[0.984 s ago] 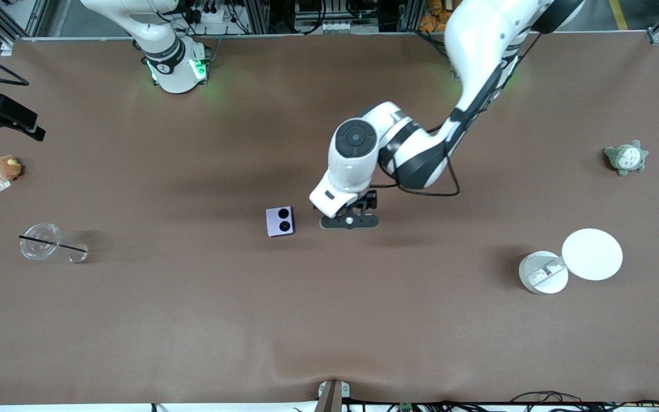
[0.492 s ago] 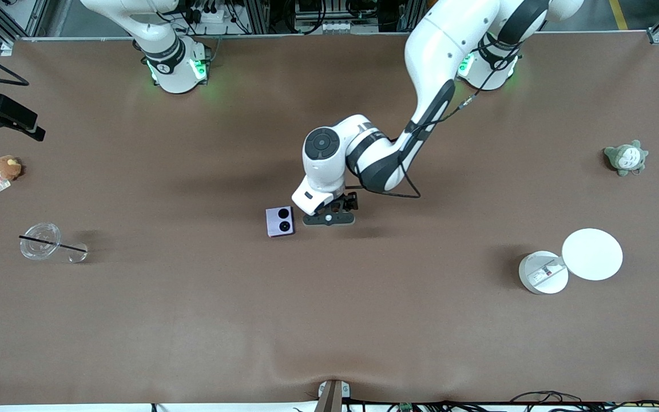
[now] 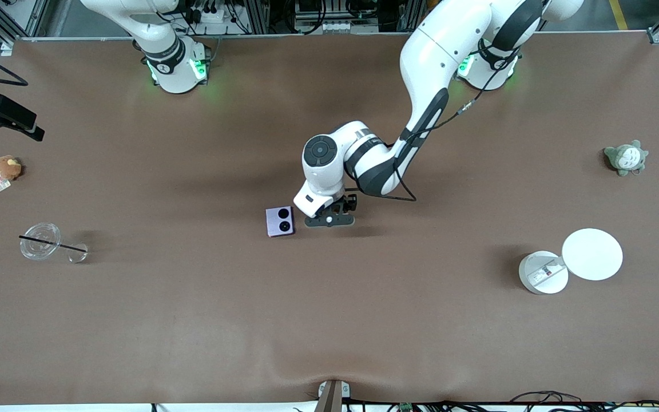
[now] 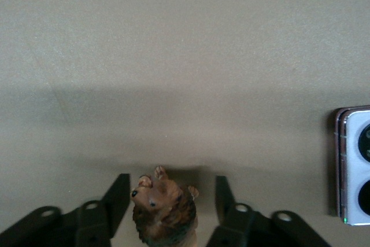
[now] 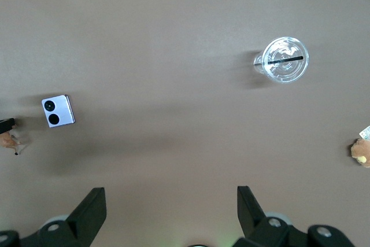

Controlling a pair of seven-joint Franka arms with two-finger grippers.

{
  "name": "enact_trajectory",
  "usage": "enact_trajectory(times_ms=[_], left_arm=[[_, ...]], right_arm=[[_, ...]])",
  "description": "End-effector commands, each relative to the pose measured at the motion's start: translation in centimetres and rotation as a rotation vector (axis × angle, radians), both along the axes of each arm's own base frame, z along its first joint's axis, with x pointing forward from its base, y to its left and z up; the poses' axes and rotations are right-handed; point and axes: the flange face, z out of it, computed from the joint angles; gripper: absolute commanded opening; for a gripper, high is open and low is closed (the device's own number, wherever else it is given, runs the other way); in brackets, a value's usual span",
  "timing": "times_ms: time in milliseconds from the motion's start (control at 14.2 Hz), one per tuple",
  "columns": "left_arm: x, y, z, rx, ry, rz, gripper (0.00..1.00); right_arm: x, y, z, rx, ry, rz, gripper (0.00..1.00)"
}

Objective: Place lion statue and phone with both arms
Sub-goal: 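Lift the lion with the left gripper while the right gripper grasps the phone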

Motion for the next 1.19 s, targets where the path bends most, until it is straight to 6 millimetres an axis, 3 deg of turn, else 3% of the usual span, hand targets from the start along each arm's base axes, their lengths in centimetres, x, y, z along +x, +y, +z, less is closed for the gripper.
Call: enact_trajectory(times_ms=[0,70,141,281,492,703,843,914,1124], left_arm=[[0.2,-0.4,0.0,0.004,-0.013,0.022,0.55],[0.2,-0.4,0.0,0.004,-0.012,0.034,0.47],[0.2,-0.4,0.2,0.003,-0.014,0.039,0.33],[0.3,-0.1,0.7,0.016,-0.007,0.037,0.02],[1.8,1.2,2.3,0.036,-0.02,0.024,0.0],[5.1,5.0,5.6,0.062,-0.006,-0.062,0.0],[7.3,8.0,7.8,0.079,0.004,-0.106,0.0],[8.3,9.5,8.4,0.086,0.013,-0.13,0.0],[11.9,14.7,10.1,0.079,0.02,-0.233,0.0]], right_arm=[[0.2,1.2,-0.1,0.016,0.008,0.014,1.0],[1.4,2.1,-1.9,0.011,0.045,0.029,1.0],[1.2,3.9,-2.8,0.01,0.09,0.056,1.0],[0.8,6.3,-2.7,0.006,0.108,0.101,1.0],[1.2,7.3,-3.5,0.002,0.118,0.128,1.0],[1.5,11.7,-5.0,-0.006,0.142,0.186,1.0],[2.4,14.4,-7.1,0.003,0.143,0.226,1.0],[2.8,16.8,-8.5,0.003,0.153,0.259,1.0],[4.1,22.5,-14.4,0.089,0.183,0.3,1.0]])
